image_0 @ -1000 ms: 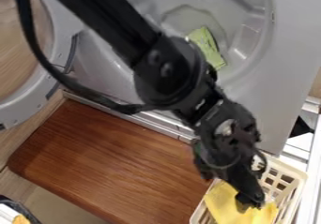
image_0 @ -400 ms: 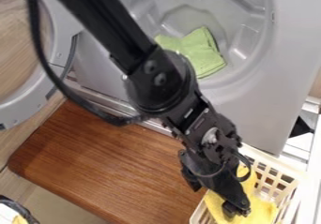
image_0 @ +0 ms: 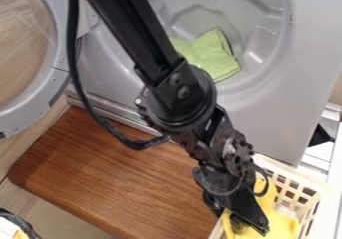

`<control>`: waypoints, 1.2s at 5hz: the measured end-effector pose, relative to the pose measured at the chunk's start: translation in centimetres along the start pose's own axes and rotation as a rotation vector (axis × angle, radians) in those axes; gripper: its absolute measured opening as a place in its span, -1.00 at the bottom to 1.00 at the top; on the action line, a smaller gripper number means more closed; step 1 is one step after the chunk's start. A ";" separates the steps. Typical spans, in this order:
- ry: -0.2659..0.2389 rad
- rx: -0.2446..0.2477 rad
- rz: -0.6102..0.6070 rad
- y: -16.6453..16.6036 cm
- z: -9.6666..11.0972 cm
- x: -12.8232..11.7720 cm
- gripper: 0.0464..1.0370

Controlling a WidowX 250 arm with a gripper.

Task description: Move something

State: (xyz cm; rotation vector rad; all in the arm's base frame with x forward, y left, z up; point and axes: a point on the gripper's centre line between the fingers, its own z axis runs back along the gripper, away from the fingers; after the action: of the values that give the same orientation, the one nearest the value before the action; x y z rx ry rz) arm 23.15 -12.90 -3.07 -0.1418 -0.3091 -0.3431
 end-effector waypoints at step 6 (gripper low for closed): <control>-0.032 0.028 0.061 4.9 8.8 -2.0 -0.86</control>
State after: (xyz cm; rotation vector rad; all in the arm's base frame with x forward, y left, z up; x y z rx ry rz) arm 20.66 -6.02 4.18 -0.1294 -0.3405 -0.2766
